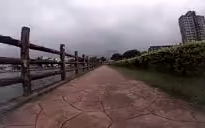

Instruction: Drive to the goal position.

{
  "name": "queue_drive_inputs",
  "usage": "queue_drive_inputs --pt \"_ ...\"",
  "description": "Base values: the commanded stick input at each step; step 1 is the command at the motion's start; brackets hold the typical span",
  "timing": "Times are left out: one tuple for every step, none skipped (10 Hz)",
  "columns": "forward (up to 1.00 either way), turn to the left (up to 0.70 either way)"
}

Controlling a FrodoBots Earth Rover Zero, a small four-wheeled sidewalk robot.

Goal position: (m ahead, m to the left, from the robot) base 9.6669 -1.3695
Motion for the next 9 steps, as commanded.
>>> queue_drive_inputs --pt "1.0 0.0" --pt "1.0 0.0" --pt "1.0 0.0" --pt "1.0 0.0" --pt "1.0 0.0" --pt "1.0 0.0" --pt "1.0 0.0" --pt "1.0 0.0" --pt "1.0 0.0"
